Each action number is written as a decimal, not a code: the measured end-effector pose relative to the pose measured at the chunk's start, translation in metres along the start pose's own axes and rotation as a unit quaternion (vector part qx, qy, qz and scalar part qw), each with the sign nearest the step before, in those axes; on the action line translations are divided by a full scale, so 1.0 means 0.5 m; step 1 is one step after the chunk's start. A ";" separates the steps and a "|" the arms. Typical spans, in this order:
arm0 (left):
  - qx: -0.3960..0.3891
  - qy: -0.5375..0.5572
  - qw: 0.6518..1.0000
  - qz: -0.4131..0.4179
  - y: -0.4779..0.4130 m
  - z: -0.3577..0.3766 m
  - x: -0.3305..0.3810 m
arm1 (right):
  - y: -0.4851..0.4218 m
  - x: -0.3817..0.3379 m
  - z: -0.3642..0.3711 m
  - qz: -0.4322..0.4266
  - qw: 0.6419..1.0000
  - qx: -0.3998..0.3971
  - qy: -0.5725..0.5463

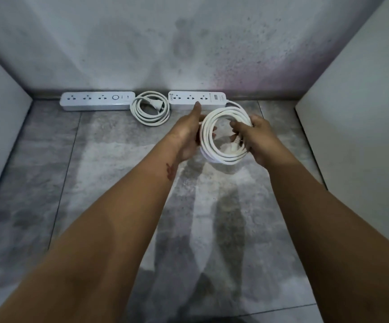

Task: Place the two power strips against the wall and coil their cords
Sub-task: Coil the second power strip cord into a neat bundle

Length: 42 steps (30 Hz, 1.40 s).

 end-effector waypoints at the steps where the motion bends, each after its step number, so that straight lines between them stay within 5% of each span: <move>1: 0.005 0.000 1.000 -0.006 -0.003 -0.004 -0.007 | -0.001 0.006 -0.002 0.012 0.999 0.016 -0.027; 13: -0.011 -0.006 0.999 -0.031 -0.032 0.024 -0.043 | -0.022 0.041 0.015 0.024 0.965 0.172 -0.194; 22: 0.031 -0.073 0.997 -0.025 -0.057 0.026 -0.043 | -0.024 0.039 0.021 0.010 0.967 0.201 -0.153; 30: -0.005 -0.051 0.984 -0.169 -0.048 0.043 -0.068 | -0.025 0.035 0.043 0.023 0.951 0.203 -0.233; 36: -0.006 -0.010 0.984 -0.176 -0.066 0.034 -0.091 | -0.022 0.047 0.046 0.108 0.953 0.187 -0.214; 42: -0.014 0.163 0.980 -0.116 -0.086 0.055 -0.087 | -0.005 0.058 0.044 0.199 0.948 0.181 -0.168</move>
Point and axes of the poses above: each hand's wrist, its own y-axis away from the middle knuckle, its own z-axis out of the palm, x = y × z, the point moved 5 cm from there along -y, towards the middle knuckle, and after that the axes turned 7 degrees about -z, right-handed, at the moved point
